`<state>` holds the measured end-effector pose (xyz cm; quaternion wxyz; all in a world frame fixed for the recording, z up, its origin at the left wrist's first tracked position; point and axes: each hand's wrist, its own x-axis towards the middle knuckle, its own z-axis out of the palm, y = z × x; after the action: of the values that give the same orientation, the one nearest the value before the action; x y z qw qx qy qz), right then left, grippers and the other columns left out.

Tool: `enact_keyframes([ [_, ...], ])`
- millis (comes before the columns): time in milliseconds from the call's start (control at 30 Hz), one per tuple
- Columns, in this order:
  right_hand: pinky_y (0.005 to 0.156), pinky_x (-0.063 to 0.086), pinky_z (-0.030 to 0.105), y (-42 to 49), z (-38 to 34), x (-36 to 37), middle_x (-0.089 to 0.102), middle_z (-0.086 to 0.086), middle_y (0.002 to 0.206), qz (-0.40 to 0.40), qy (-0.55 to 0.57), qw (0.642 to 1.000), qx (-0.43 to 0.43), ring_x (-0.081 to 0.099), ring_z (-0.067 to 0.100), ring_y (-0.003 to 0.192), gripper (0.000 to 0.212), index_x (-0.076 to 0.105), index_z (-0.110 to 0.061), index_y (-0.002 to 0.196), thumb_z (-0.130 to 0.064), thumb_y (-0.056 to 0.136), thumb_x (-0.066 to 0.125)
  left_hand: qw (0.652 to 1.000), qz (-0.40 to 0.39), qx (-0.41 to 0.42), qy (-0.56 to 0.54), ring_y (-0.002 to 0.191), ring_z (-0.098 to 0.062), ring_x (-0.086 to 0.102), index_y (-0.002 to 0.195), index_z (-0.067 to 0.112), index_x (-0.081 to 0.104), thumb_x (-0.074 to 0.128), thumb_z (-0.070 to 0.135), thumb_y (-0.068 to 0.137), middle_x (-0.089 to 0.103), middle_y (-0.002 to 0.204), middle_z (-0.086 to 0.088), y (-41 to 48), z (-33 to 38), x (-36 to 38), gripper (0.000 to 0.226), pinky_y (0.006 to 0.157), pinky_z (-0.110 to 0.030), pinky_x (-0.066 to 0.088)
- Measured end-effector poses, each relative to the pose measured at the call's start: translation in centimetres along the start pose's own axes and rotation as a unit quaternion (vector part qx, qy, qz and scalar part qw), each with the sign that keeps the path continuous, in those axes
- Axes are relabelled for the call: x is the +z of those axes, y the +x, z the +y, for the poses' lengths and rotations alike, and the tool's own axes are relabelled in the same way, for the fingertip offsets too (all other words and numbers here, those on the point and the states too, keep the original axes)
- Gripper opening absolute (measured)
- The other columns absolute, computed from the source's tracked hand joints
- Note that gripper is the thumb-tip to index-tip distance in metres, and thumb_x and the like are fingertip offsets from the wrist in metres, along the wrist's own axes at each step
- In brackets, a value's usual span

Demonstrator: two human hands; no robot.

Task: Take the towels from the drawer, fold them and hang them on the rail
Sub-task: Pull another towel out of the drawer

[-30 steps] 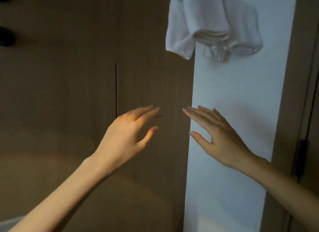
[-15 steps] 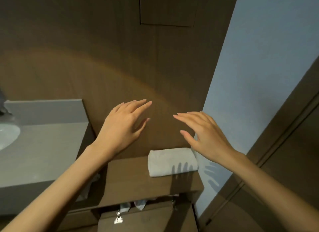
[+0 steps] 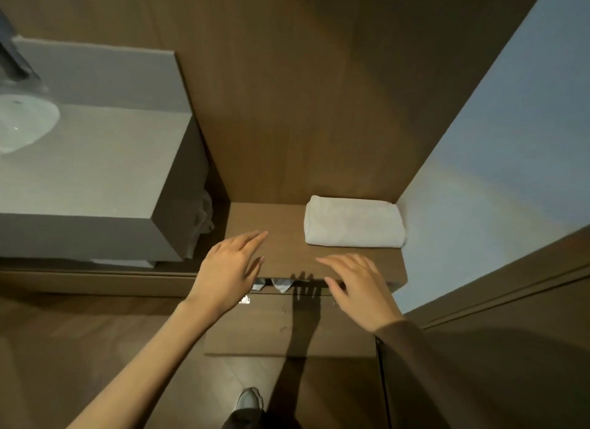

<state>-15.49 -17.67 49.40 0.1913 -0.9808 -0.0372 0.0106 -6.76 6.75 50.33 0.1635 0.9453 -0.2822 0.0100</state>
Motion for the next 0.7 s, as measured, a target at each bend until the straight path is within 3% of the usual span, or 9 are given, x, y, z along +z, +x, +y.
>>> enact_keyframes([
  [200,0.114,0.025,0.031,1.5,4.1,14.2,0.052,-0.013,0.136,-0.083,0.014,0.996,0.038,0.042,0.008,0.129,0.037,0.048,-0.033,0.137,-0.032,0.1,0.044,0.996,-0.052,-0.069,-0.017,0.132,-0.02,0.043,0.147,0.028,0.034,0.05,0.035,0.097,0.044,0.146,0.003,-0.5,-5.8,13.2,0.053,0.107,-0.038,0.039],
  [333,0.11,0.034,0.029,2.9,7.8,24.7,0.055,-0.012,0.132,-0.08,0.022,0.995,0.051,0.048,0.005,0.124,0.036,0.052,-0.031,0.133,-0.026,0.097,0.05,0.994,-0.061,-0.087,0.001,0.147,-0.019,0.016,0.151,0.03,0.022,0.044,0.036,0.1,0.024,0.158,0.003,0.6,-10.1,22.7,0.056,0.116,-0.039,0.021],
  [533,0.103,0.044,0.033,6.7,14.1,39.5,0.054,-0.007,0.134,-0.101,0.02,0.994,0.047,0.051,0.007,0.121,0.037,0.053,-0.023,0.133,-0.02,0.096,0.052,0.991,-0.093,-0.088,0.05,0.148,-0.021,-0.008,0.152,0.035,0.003,0.028,0.043,0.102,-0.001,0.162,0.004,3.4,-17.5,36.1,0.057,0.119,-0.047,0.004],
  [633,0.098,0.049,0.034,8.8,17.1,46.0,0.057,-0.001,0.132,-0.086,0.035,0.995,0.048,0.056,0.013,0.116,0.04,0.055,-0.019,0.132,-0.016,0.093,0.057,0.992,-0.071,-0.083,0.058,0.148,-0.023,-0.009,0.152,0.037,0.005,0.021,0.044,0.102,0.0,0.162,0.003,4.5,-20.4,41.2,0.053,0.117,-0.049,-0.005],
  [700,0.103,0.044,0.034,10.4,18.5,49.5,0.051,-0.004,0.137,-0.084,0.035,0.993,0.074,0.05,0.014,0.123,0.043,0.049,-0.023,0.138,-0.02,0.095,0.054,0.994,-0.043,-0.073,0.067,0.148,-0.025,-0.004,0.152,0.037,0.011,0.018,0.043,0.102,0.005,0.162,0.001,4.7,-21.7,44.1,0.051,0.117,-0.05,-0.006],
])
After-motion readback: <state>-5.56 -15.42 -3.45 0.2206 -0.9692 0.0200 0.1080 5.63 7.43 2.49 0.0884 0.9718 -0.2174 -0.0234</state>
